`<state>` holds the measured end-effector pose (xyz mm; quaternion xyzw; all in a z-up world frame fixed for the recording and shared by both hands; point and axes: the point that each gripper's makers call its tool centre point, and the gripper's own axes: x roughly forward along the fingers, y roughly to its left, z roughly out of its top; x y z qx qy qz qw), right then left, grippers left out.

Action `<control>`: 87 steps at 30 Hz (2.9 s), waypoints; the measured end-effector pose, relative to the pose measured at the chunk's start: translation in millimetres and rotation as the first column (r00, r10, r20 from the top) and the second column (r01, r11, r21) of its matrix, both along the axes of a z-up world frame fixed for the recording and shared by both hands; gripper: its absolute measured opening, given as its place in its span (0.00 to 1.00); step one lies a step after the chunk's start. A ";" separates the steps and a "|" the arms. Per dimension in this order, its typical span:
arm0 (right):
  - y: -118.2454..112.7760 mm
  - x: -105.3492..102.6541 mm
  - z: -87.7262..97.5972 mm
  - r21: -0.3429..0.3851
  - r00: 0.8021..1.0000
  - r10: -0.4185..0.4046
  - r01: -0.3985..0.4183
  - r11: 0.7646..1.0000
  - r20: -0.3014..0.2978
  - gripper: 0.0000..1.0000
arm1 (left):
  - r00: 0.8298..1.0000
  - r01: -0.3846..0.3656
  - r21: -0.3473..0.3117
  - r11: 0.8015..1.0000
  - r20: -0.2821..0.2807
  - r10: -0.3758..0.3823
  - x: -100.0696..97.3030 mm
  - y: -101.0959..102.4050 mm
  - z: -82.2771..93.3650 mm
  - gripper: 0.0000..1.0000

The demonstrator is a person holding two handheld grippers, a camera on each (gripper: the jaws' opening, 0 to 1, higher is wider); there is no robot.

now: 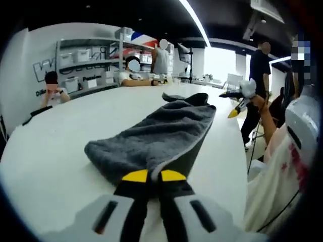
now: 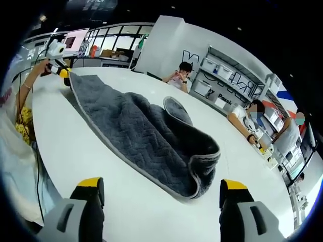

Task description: Fold the towel on the table until its edges align and the towel forms a compact rectangular stack.

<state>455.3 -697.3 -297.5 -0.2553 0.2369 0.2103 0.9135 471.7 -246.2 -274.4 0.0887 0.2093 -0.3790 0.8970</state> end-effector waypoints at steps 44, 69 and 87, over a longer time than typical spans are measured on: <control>-0.6 -1.9 -4.9 0.037 0.999 0.046 -0.046 0.998 0.015 0.99 | 0.949 0.144 0.023 0.989 0.280 -0.145 20.3 -23.2 212.0 0.06; 0.6 -1.8 -10.4 0.031 0.999 0.049 -0.049 0.998 0.001 0.99 | 0.978 -0.143 0.120 0.982 0.169 0.122 149.5 72.3 182.5 0.07; 2.6 -4.7 -12.8 0.019 0.998 0.054 -0.054 0.998 -0.013 0.99 | 0.966 -0.254 0.226 0.940 0.017 0.257 232.1 121.9 63.0 0.07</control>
